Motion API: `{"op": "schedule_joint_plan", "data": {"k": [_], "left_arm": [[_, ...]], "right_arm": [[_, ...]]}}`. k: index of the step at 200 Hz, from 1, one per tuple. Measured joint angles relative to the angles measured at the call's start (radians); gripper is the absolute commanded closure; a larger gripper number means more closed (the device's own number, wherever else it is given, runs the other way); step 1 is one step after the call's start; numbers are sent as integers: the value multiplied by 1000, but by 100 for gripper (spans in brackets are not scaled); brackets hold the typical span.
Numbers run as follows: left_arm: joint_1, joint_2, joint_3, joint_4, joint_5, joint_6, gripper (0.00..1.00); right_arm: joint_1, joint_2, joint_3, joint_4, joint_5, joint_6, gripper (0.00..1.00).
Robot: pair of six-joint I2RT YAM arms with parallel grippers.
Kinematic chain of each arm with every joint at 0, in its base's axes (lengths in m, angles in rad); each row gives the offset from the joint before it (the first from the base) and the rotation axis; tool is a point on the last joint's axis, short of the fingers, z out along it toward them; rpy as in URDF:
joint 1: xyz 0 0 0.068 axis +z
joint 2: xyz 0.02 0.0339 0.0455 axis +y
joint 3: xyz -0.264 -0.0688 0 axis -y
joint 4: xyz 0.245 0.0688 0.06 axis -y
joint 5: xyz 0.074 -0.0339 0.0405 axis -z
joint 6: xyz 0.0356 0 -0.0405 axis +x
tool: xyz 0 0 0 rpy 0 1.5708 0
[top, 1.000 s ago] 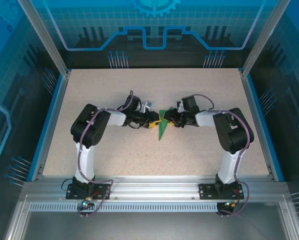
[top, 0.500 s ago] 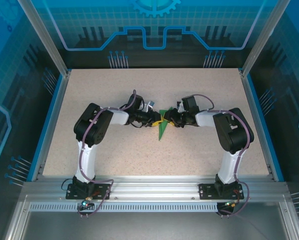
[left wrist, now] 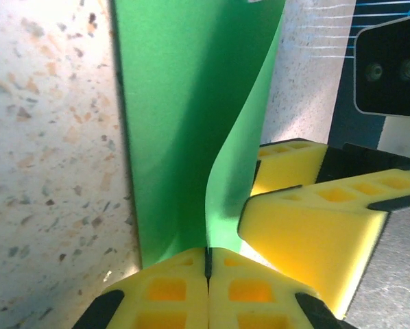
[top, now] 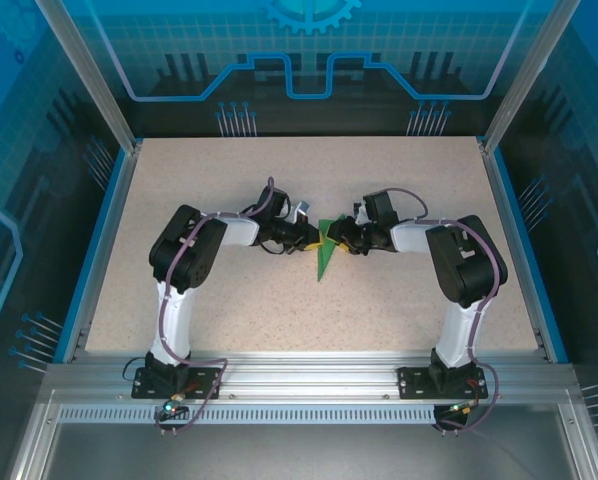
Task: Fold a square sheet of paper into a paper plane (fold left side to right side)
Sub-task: Fold the wing for the fifth time at the center of the table.
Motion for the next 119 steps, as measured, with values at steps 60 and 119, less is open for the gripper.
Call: {"op": "schedule_joint_plan", "data": {"k": [60,119], "left_arm": [[0,19,18,-17,-8,15,98],[0,34,27,-22,-17,32,99]], "right_arm": [[0,2,4,-7,0,-3,58],[0,3,8,-16,0,-9,58]]}}
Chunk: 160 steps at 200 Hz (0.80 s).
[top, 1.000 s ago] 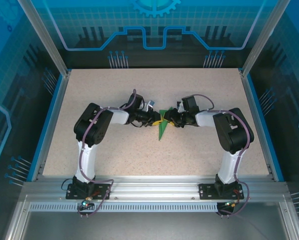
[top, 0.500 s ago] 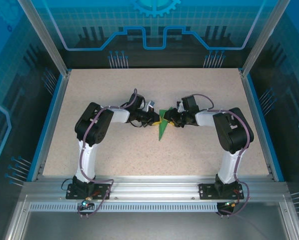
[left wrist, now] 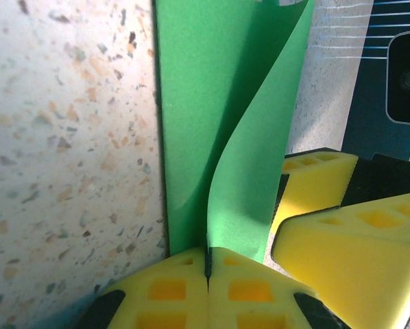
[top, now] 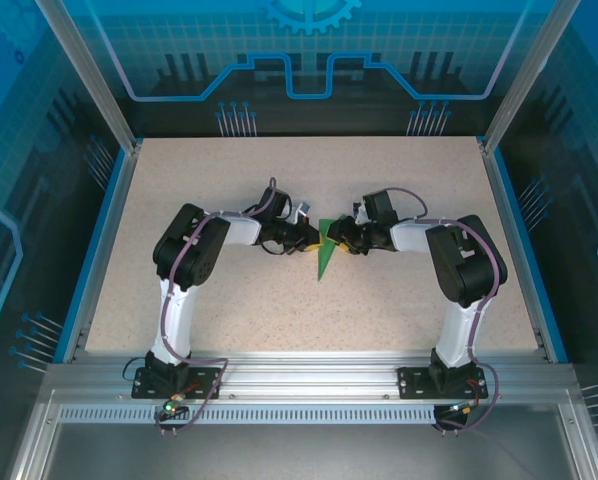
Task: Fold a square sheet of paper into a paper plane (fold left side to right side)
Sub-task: Fold the wing for the fifth time at the center of the table.
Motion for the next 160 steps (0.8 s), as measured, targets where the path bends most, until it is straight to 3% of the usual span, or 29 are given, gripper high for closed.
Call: {"op": "schedule_joint_plan", "data": {"k": [160], "left_arm": [[2,1,12,-34,-15,48,99]], "right_arm": [[-10,-51,-16,-62,3,-64,58]]}}
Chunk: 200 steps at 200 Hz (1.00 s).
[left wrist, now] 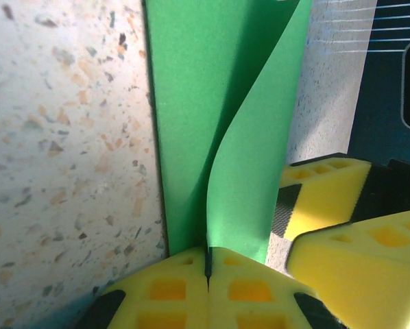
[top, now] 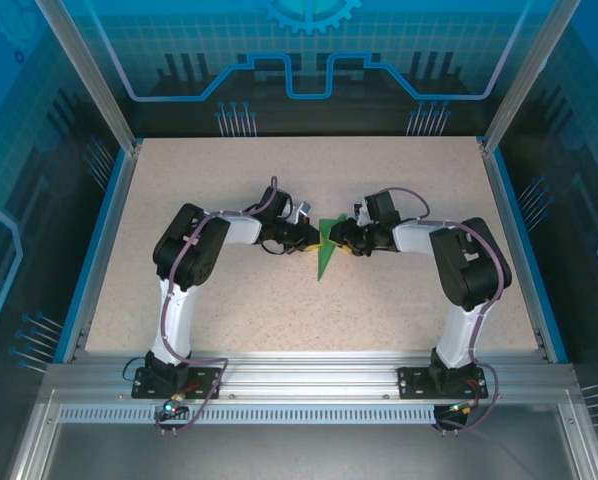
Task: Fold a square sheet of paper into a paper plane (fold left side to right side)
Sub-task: Fold the wing for the fifth time at the center of the table.
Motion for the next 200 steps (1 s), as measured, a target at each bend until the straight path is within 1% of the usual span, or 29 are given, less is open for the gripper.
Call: {"op": "schedule_joint_plan", "data": {"k": [11,43,63,89,153,200], "left_arm": [[0,0,0,0,0,2,99],[0,0,0,0,-2,4,99],[0,0,0,0,-3,4,99],[0,0,0,-1,-6,5,99],[0,-1,0,-7,-15,7,99],[-3,-7,0,-17,-35,8,100]], "right_arm": [[-8,-20,0,-23,8,-13,60],[-28,-62,-2,-46,19,-45,84],[-31,-63,0,-47,16,-53,92],[-31,-41,37,-50,7,-63,94],[-24,64,134,-50,-2,-66,94],[-16,117,171,-55,-2,-77,94]]}}
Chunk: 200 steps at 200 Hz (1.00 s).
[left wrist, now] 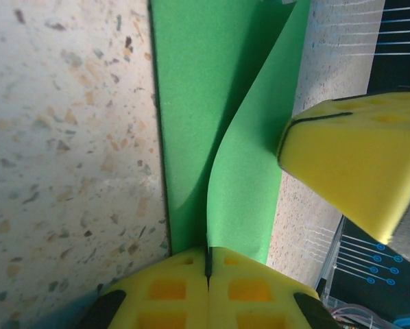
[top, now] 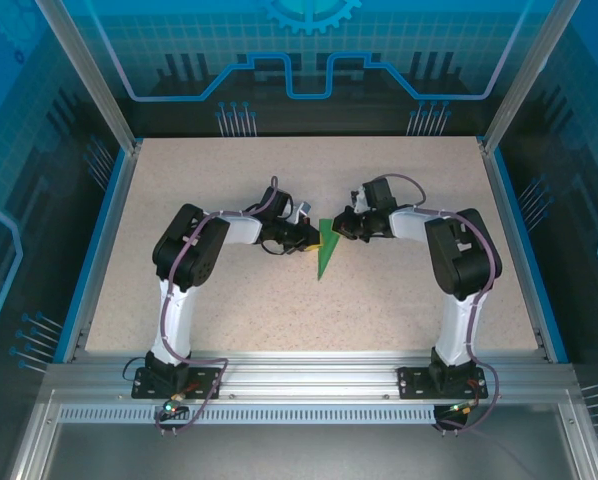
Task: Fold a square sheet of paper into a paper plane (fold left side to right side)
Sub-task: Fold the wing for the fifth time at the center of the table.
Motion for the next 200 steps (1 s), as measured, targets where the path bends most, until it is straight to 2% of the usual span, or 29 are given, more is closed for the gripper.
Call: {"op": "schedule_joint_plan", "data": {"k": [92,119,162,200], "left_arm": [[0,-2,0,-6,-3,17,99],[0,-7,0,-11,-11,18,91],[8,-56,-1,-76,-79,39,73],[21,-148,-15,-151,-109,59,71]], "right_arm": [[2,49,29,-39,5,-20,94],[2,53,36,-53,8,-26,94],[6,53,36,-62,14,-34,94],[6,53,33,-58,14,-38,94]]}}
